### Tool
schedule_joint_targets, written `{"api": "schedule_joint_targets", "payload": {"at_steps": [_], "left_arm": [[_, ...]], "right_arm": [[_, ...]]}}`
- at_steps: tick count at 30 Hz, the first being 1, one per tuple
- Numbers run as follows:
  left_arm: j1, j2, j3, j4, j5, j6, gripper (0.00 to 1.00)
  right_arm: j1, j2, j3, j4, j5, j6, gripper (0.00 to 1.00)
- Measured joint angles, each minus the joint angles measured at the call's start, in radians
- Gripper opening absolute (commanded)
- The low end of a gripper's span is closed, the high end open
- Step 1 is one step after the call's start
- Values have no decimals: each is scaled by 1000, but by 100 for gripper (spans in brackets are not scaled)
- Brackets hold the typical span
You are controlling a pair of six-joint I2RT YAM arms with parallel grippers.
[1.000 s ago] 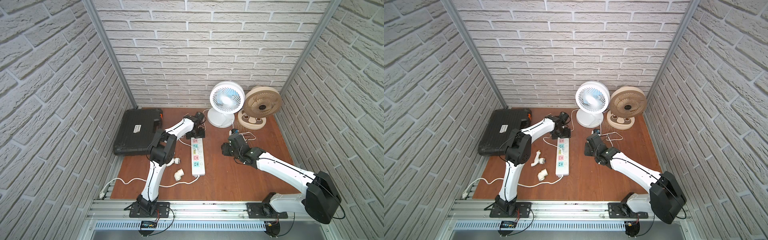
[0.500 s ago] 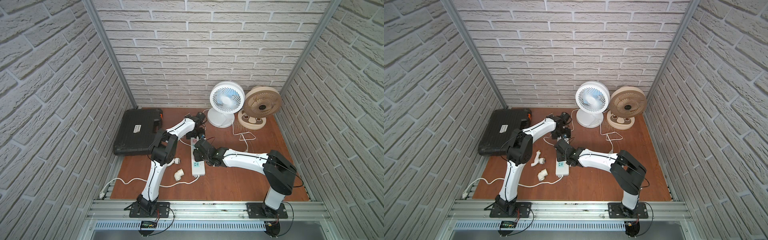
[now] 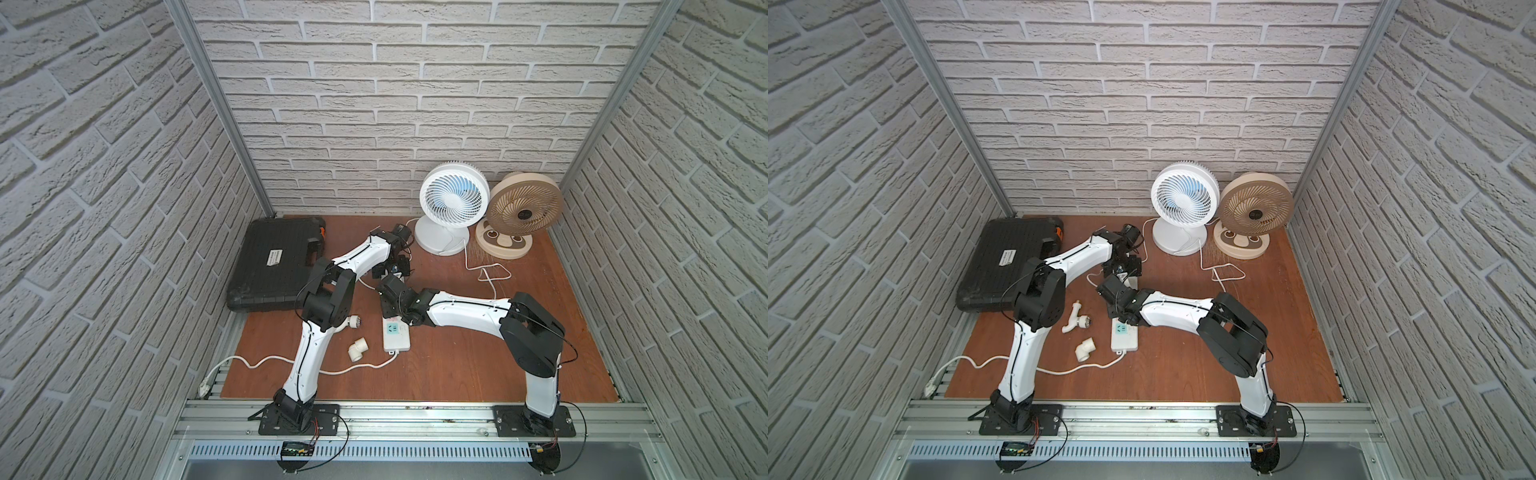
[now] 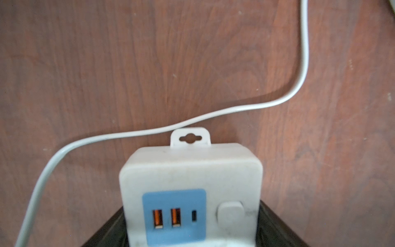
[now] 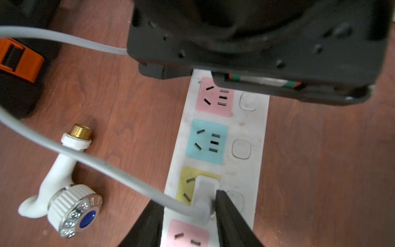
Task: Unplug the desk fan from the power strip
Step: Remove the plug from the socket.
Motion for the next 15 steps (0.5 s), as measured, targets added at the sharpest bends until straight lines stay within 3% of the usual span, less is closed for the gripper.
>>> {"api": "schedule_joint_targets", "payload": {"at_steps": [12,15], "left_arm": [[0,1,1,-1,-1,1,0],[0,1,2,-2,-1,1,0]], "right_arm": [[0,48,25,-53,43,-7,33],[0,48,25,-55,47,-7,25]]}}
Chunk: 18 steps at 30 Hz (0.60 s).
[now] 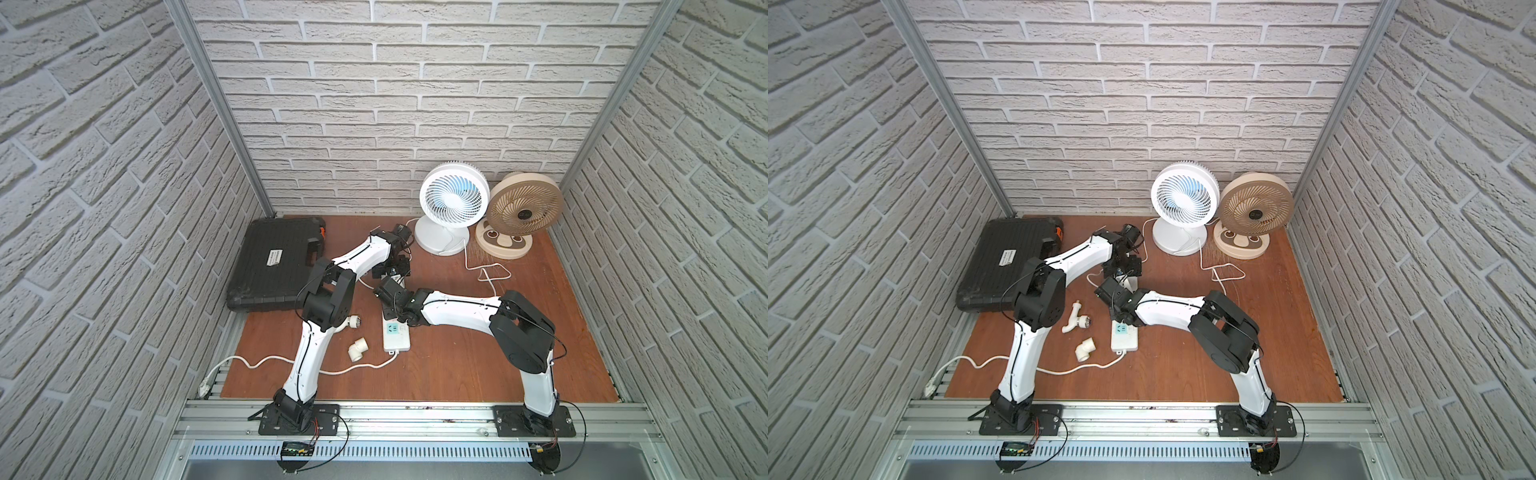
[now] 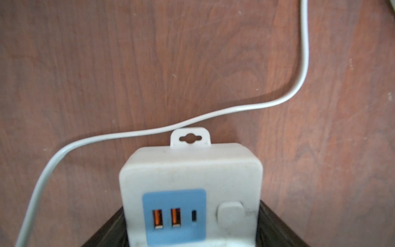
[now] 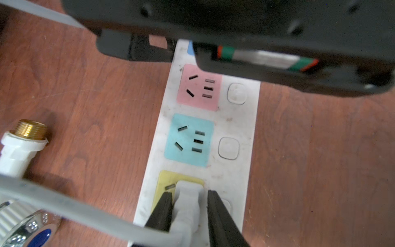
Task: Unplug the desk fan from the power strip
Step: Remove the plug from the socket.
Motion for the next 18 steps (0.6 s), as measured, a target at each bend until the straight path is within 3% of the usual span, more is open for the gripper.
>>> {"api": "schedule_joint_targets", "payload": {"at_steps": [9,18], "left_arm": [[0,6,11,-11,1,0,0],[0,17,31,-29,2,6,0]], "right_arm": [[2,2,10,-9,3,1,5],[47,65,114,-119,116,-7,3]]}}
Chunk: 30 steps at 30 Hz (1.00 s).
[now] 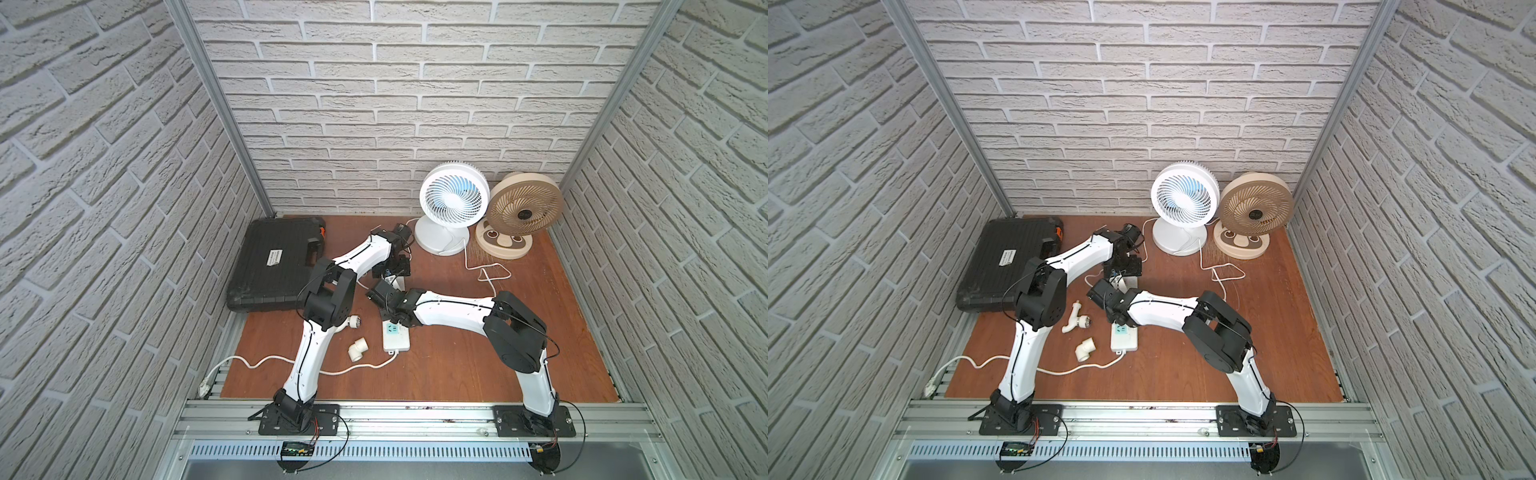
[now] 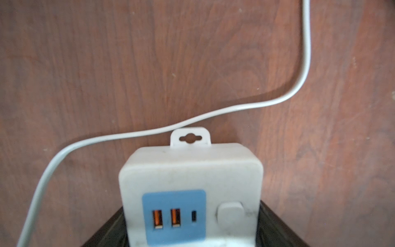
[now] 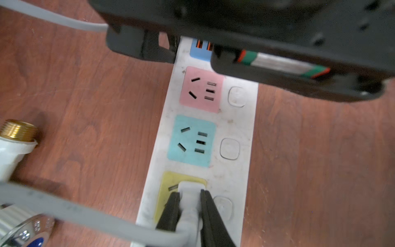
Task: Unplug the desk fan from the power strip
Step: Remove the plug from the socket.
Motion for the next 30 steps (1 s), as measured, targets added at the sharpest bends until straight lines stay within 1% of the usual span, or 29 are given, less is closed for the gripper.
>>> {"api": "schedule_joint_targets", "payload": {"at_steps": [4,7,19,23,30], "left_arm": [[0,3,5,-6,0,4,0],[0,3,5,-6,0,5,0],[0,3,5,-7,-1,6,0],[0,2,4,-8,-3,5,0],[-4,-5,-8,-9,-5,-10,0]], "right_arm": [[26,38,52,-53,73,-11,3],[35,49,65,-66,101,-12,3],[35,40,44,-41,98,-11,3],[24,4,-13,19,61,-6,3],[-31,-106,-157,149,-97,34,3]]}}
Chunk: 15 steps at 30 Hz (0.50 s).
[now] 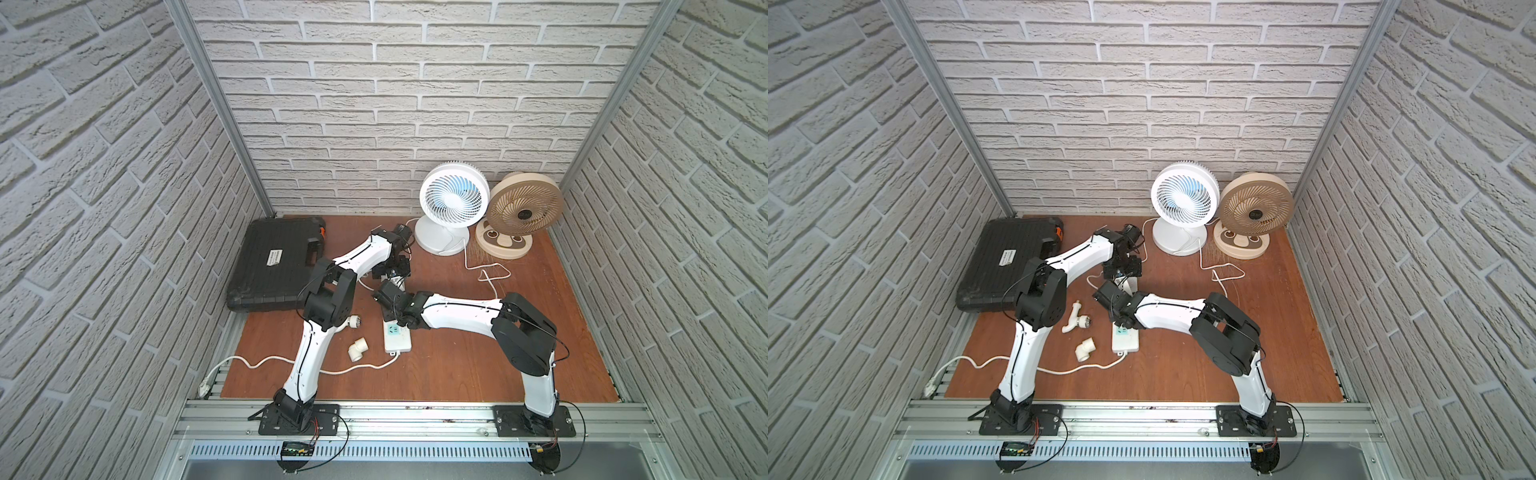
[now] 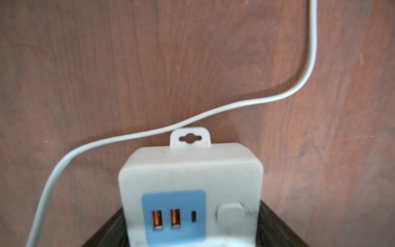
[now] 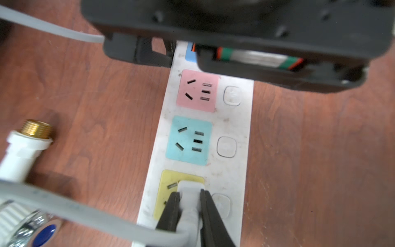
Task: Unplug the desk fan from the power strip
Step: Remove the plug from the socket.
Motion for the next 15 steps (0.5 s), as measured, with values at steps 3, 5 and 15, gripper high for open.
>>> {"api": "schedule_joint_targets", "payload": {"at_steps": [3,5,15], "left_arm": [[0,-1,-2,2,0,1,0],[0,-1,-2,3,0,2,0],[0,-2,-5,6,0,2,0]], "right_arm": [[-16,-52,-28,13,-32,16,3],[-21,-79,-30,14,-38,21,3],[-18,-84,-10,-11,-42,23,3]]}}
